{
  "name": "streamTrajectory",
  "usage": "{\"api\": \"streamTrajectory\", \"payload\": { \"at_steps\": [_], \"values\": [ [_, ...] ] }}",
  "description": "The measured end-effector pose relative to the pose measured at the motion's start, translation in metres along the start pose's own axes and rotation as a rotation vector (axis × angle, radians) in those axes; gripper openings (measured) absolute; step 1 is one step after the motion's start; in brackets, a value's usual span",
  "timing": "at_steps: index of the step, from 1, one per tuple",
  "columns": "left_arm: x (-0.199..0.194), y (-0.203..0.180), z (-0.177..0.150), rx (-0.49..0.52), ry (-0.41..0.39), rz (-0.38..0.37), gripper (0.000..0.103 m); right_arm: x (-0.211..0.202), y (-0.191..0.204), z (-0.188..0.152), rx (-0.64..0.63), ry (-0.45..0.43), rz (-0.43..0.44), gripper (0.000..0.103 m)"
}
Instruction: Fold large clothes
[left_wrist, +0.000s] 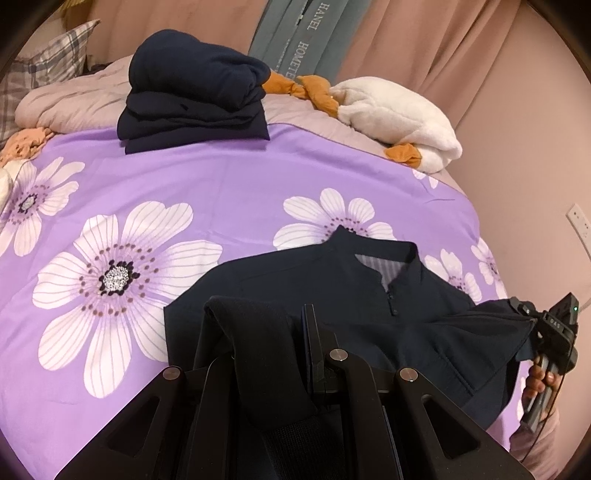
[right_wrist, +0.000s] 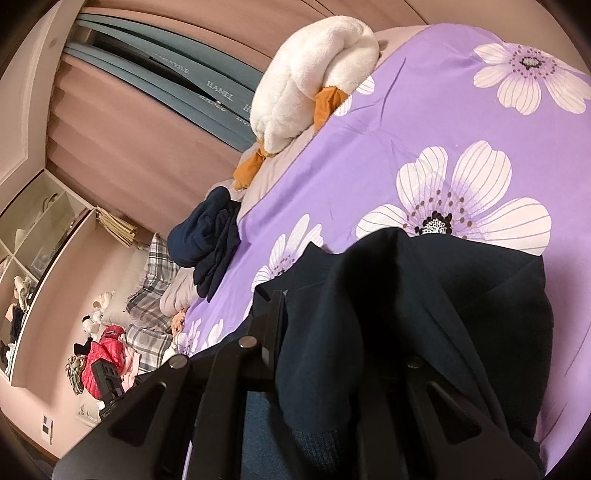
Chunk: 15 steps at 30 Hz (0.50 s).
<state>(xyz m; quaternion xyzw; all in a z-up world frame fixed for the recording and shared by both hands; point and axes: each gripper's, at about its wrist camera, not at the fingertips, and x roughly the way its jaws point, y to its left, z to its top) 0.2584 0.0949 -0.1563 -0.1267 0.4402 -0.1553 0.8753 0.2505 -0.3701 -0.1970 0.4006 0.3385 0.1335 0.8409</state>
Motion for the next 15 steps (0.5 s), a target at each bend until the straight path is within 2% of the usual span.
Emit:
{"api": "streamTrajectory", "payload": {
  "at_steps": [15],
  "values": [
    [0.03,0.011,0.003,-0.038,0.045,0.02,0.006,0.018,-0.022,0.0,0.051,0.045,-0.044,0.012]
  ]
}}
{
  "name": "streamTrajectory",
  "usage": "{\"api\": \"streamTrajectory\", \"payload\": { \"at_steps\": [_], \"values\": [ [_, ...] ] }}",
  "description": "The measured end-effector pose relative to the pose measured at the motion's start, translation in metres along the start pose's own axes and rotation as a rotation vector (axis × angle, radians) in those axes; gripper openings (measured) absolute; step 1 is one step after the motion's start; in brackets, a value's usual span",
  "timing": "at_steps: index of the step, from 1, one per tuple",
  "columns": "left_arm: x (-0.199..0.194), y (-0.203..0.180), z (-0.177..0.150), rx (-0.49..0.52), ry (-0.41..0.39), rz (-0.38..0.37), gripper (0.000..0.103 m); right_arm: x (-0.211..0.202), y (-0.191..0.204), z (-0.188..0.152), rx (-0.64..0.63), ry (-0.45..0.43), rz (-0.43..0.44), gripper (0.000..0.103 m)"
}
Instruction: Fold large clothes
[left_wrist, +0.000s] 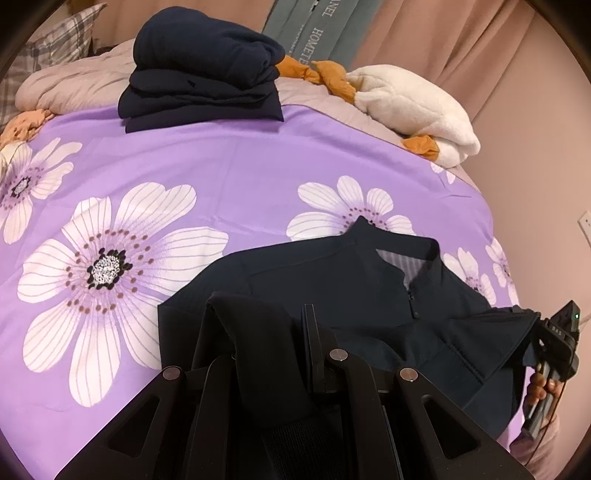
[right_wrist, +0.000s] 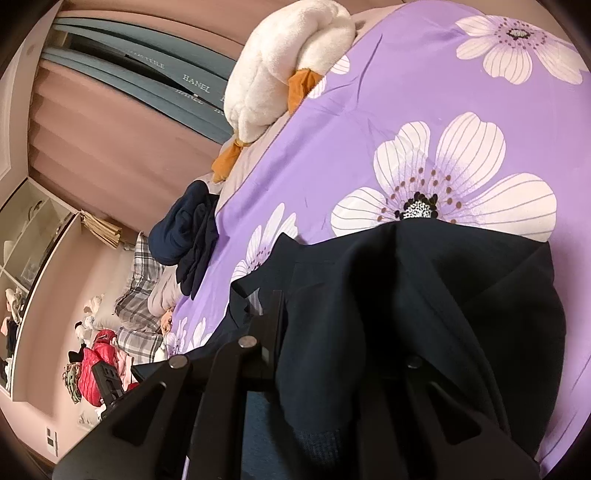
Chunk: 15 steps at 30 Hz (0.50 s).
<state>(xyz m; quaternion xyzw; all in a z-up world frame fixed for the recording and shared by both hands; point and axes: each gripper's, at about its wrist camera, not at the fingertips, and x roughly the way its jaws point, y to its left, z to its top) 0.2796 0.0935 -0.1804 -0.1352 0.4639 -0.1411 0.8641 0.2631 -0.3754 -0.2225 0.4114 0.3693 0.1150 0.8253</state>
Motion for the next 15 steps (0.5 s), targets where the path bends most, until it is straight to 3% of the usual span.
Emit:
{"api": "streamTrajectory", "payload": {
  "at_steps": [15],
  "values": [
    [0.024,0.007,0.001,-0.009,0.044,0.034,0.006,0.012,-0.016,0.002,0.061,0.031,-0.018,0.013]
  ]
}}
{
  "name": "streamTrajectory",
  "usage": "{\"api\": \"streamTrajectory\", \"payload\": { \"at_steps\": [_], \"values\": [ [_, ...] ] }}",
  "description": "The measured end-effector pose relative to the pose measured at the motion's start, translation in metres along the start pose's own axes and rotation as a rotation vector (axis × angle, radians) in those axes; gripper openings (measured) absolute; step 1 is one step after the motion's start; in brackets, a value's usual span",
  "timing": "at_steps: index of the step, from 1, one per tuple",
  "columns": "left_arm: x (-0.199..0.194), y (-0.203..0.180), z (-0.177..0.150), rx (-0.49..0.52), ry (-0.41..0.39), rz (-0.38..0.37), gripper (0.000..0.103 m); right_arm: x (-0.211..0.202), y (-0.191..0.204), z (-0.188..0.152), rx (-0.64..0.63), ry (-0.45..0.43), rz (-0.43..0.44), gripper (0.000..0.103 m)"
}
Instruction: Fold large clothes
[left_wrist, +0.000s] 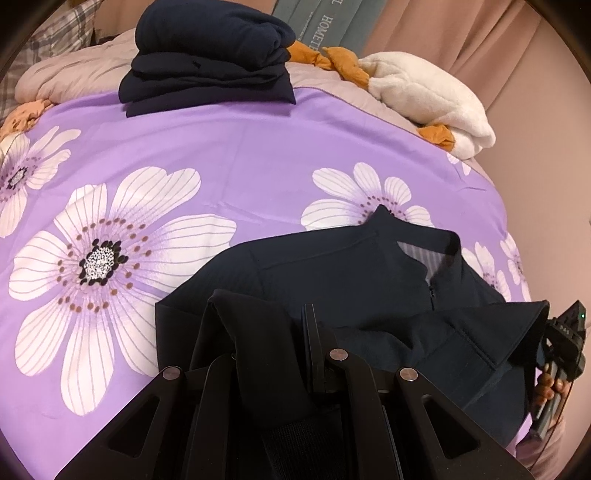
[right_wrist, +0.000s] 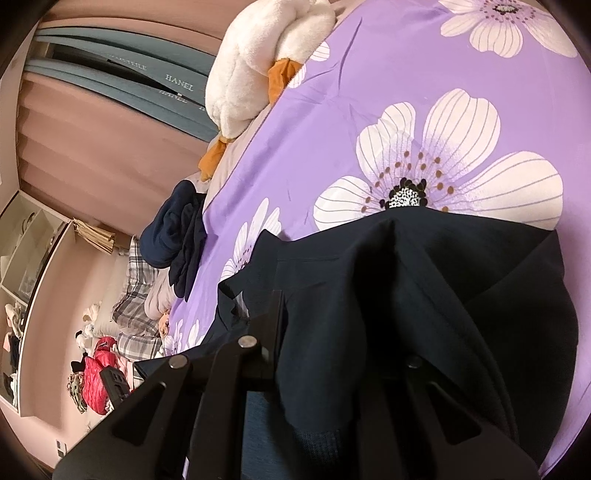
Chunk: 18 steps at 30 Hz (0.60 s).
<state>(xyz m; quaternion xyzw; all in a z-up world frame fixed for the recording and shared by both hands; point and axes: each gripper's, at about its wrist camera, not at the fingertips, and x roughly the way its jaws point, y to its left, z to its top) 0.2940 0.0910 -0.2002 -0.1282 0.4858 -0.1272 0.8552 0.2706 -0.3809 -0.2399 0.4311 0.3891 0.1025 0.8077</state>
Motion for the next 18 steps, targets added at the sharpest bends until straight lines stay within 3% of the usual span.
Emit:
{"api": "streamTrajectory", "payload": {
  "at_steps": [18],
  "values": [
    [0.019,0.005,0.004,-0.016,0.038,0.019,0.006,0.007,-0.014,0.0,0.051,0.026,-0.016,0.014]
  ]
}}
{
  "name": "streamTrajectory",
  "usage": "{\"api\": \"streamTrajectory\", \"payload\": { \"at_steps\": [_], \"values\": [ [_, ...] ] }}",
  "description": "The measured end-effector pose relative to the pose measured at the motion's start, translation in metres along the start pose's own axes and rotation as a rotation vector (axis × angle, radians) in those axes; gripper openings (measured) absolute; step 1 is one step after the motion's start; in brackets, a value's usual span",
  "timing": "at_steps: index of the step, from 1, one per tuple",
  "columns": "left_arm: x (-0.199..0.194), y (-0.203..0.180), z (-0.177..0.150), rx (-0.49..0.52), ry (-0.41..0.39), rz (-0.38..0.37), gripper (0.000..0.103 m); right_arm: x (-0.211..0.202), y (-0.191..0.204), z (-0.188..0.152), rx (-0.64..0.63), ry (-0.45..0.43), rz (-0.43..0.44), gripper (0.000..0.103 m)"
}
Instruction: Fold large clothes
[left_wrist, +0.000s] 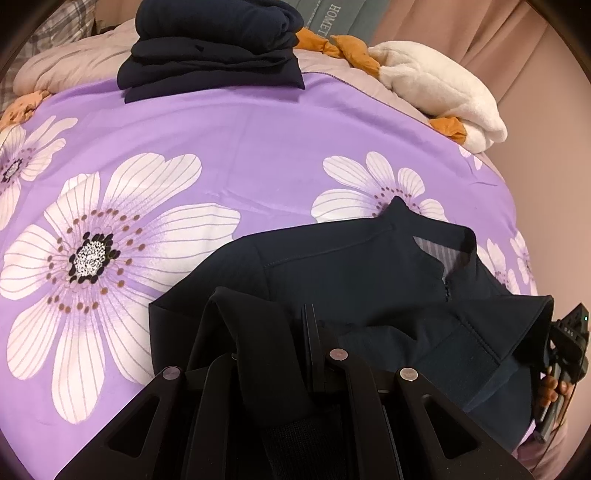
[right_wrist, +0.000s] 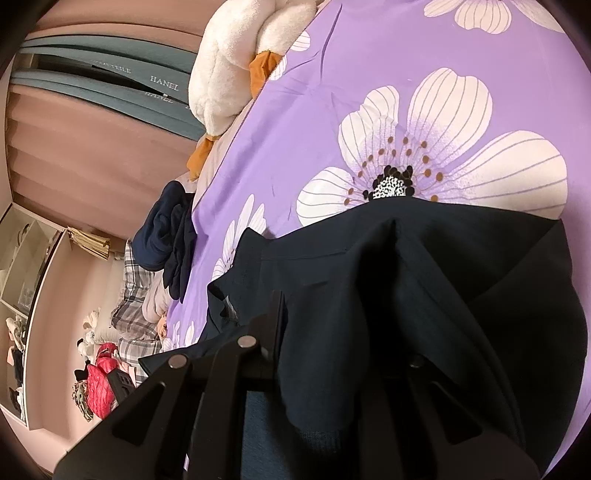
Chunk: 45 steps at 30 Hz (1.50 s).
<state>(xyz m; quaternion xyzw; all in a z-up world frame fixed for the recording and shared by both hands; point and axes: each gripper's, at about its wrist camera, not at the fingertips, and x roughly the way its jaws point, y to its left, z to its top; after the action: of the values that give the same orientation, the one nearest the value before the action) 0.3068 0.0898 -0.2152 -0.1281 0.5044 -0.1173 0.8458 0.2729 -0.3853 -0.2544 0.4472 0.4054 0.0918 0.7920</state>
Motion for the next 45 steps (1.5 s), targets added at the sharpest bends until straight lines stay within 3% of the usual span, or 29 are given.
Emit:
{"api": "streamTrajectory", "payload": {
  "at_steps": [12,45],
  "values": [
    [0.007,0.008,0.004,-0.068,0.041,-0.026,0.009,0.002,-0.003,0.003,0.033,0.008,0.015,0.024],
    [0.014,0.009,0.007,-0.063,0.054,-0.016,0.009,0.003,-0.006,0.003,0.058,0.013,0.015,0.025]
  ]
}}
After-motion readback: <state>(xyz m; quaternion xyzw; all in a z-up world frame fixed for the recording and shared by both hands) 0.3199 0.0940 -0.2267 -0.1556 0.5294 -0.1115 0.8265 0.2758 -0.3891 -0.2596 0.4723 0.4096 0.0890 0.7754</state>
